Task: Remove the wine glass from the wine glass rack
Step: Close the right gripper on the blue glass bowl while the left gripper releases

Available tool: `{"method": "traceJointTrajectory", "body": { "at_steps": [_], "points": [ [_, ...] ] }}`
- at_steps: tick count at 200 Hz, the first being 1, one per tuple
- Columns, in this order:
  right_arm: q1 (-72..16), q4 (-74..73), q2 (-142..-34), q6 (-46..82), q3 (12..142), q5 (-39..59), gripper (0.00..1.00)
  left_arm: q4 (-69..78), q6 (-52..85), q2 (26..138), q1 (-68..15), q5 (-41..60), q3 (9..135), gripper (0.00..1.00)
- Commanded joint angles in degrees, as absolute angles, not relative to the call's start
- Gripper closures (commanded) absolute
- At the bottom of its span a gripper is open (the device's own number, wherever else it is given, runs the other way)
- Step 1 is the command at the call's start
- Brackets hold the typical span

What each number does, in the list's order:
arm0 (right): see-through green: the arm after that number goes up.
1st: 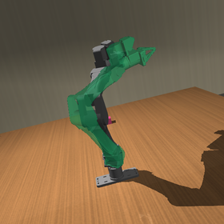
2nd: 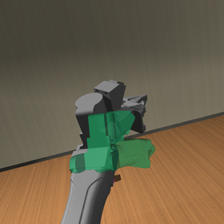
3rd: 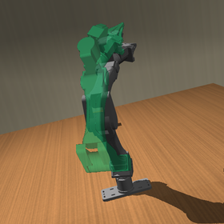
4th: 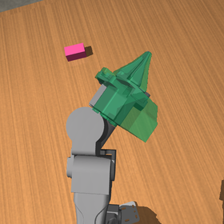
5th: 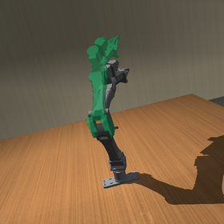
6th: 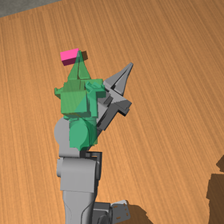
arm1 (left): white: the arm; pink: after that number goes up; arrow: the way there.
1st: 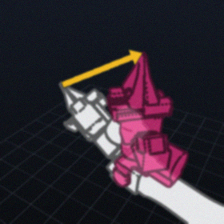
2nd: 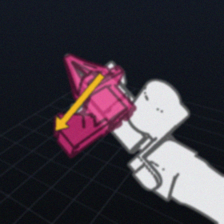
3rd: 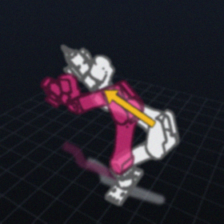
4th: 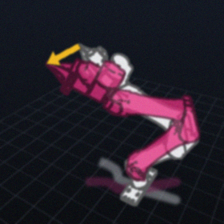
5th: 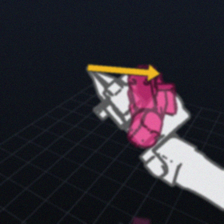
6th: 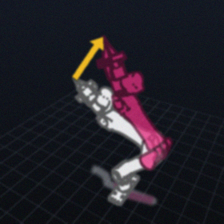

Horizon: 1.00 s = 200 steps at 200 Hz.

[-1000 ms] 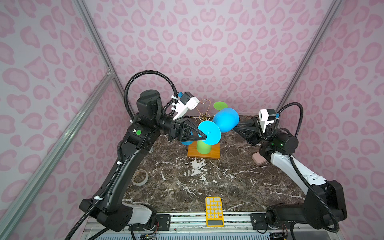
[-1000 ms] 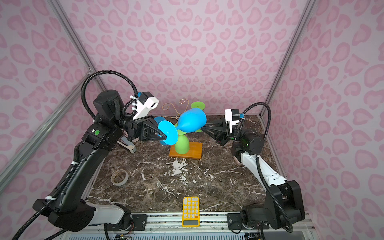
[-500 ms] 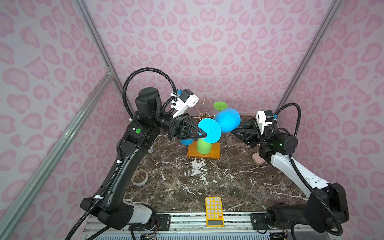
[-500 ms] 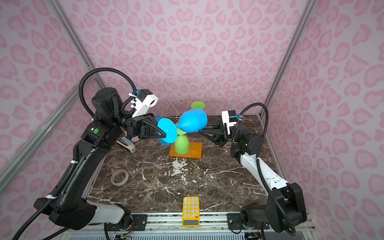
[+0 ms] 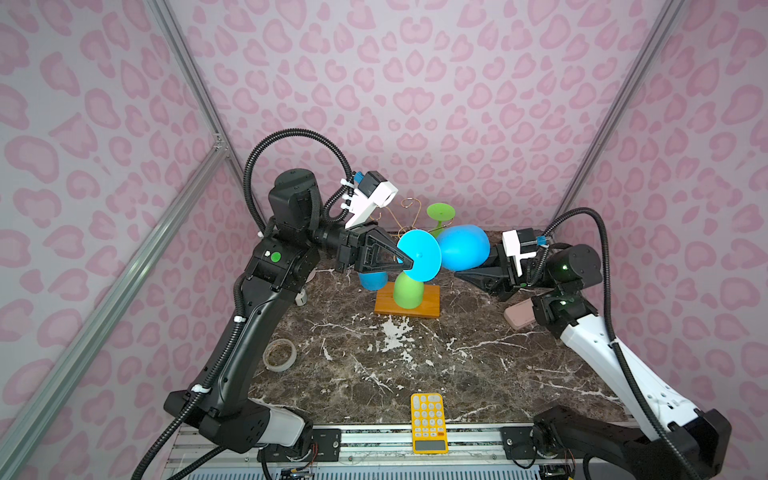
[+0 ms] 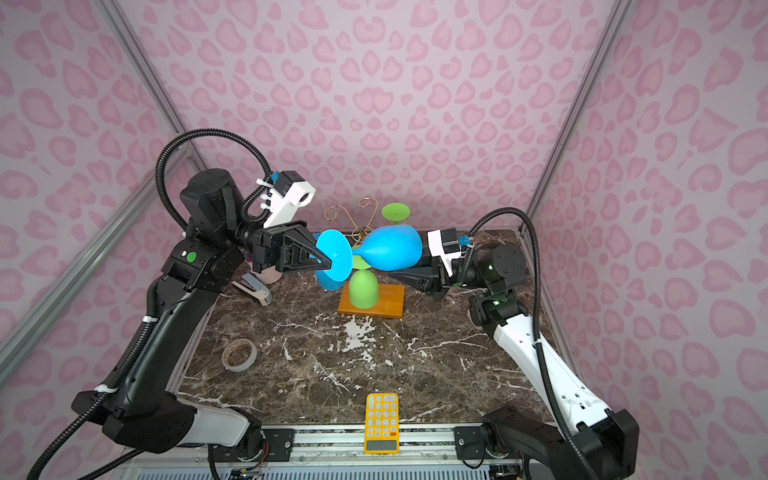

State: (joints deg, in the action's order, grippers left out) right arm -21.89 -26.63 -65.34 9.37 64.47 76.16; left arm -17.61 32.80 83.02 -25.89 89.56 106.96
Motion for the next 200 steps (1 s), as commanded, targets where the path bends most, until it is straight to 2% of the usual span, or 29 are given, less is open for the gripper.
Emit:
{"method": "traceJointTrajectory", "body": {
  "at_steps": [1,24,59,138,170,200],
  "points": [
    [-22.97,-1.4,-64.63,-15.34,69.16,85.07,0.75,-17.31,30.54,84.57,-25.4,96.32,106.44,0.96],
    [-22.59,-3.37,-65.21,-12.55,69.34,83.35,0.73,-17.31,30.15,84.02,-25.32,96.3,106.44,0.96],
    [-22.51,-22.65,-64.63,2.1,64.4,80.23,0.78,-17.09,30.41,84.36,-25.09,96.22,106.11,0.96],
    [-22.42,-23.43,-62.58,3.32,63.65,76.08,0.95,-13.26,32.29,83.02,-23.08,96.15,102.82,0.96],
    [-22.75,-24.87,-62.58,4.39,63.88,75.33,0.97,-12.81,32.73,83.62,-22.63,96.13,101.97,0.86],
    [-22.77,-24.27,-62.0,4.42,64.14,74.8,1.0,-11.76,33.68,83.73,-21.68,96.11,102.1,0.67]
  ]
}}
